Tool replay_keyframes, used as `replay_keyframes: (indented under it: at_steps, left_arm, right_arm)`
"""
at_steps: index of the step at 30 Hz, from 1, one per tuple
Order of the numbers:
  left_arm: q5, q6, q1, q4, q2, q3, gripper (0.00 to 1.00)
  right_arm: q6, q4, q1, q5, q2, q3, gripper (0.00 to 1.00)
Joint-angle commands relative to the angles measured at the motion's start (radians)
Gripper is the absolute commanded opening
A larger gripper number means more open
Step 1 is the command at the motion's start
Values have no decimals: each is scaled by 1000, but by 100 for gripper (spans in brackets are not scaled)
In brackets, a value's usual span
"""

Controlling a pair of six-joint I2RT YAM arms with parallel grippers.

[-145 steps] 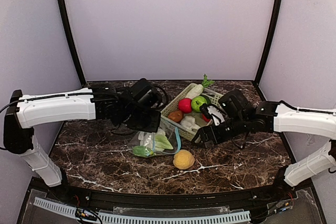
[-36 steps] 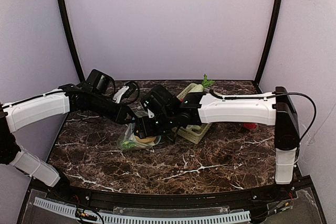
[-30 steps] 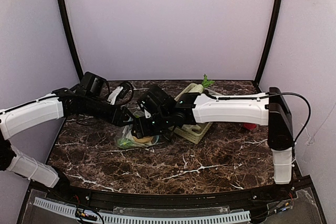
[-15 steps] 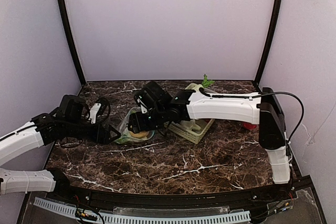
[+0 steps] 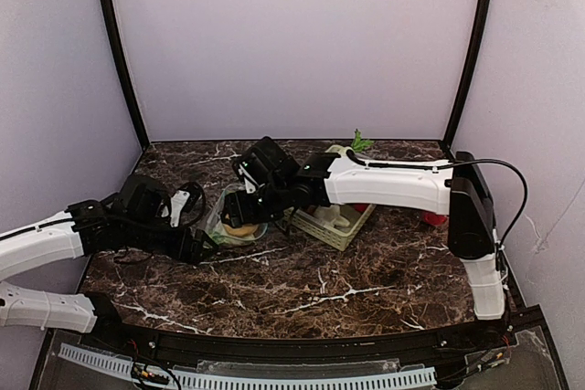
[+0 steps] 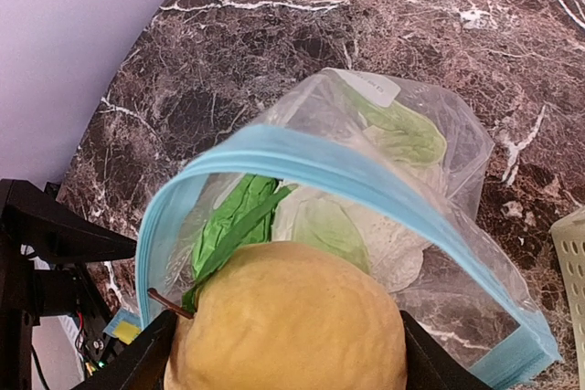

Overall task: Place the food in the zip-top bag and seal the zipper
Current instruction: Place the fake vegetable in the zipper food storage bag.

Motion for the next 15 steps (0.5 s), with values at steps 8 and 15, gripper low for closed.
replay_keyframes:
  at_steps: [8, 15]
  left_arm:
    - [-318, 113, -109, -70, 140, 136, 67]
    - [-320, 132, -118, -72, 146, 144, 39]
  right_arm:
    - [-9, 7, -14, -29, 32, 45, 49]
    - [-6, 6, -19, -31, 33, 45, 49]
